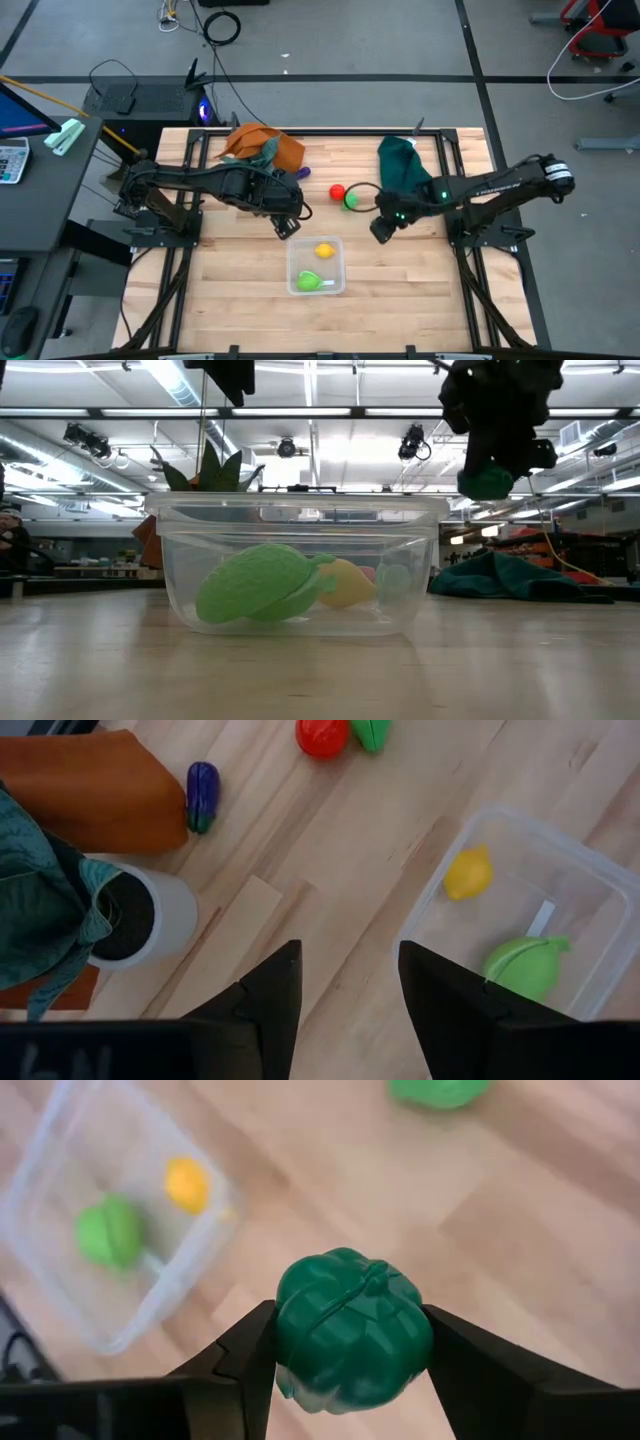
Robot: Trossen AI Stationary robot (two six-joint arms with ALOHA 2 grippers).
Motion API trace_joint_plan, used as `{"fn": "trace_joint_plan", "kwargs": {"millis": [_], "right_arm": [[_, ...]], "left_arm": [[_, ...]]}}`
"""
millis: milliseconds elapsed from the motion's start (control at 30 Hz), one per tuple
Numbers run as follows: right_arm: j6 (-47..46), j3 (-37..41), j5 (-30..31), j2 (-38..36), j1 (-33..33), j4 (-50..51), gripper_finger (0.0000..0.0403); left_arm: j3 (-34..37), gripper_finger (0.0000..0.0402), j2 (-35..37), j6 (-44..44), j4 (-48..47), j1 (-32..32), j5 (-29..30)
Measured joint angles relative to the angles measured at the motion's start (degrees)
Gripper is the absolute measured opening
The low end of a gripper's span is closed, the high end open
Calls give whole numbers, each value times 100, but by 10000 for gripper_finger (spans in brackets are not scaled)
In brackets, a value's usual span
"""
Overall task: Pick and placing Produce into tupperware
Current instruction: Put the bell pepper into the transparent bin
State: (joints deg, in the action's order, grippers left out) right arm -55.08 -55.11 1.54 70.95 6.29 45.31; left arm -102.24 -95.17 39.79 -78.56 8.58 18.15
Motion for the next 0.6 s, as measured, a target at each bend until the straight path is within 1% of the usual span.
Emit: {"fn": "trace_joint_plan", "kwargs": {"millis": [167,300,400,600], "right_arm": [[-144,-8,2,150,387,-594,185],[232,-327,3,483,533,-731,185],[740,-834,4,855,556,-661,185],[1873,-2139,15,1689,485,-304,185]], "left_arm": [[-2,174,27,4,-190,0,0],[-13,175,101,63,-520,0,38],[-7,172,179,197,-784,0,145],[-7,173,577,545,-1064,3,325]]}}
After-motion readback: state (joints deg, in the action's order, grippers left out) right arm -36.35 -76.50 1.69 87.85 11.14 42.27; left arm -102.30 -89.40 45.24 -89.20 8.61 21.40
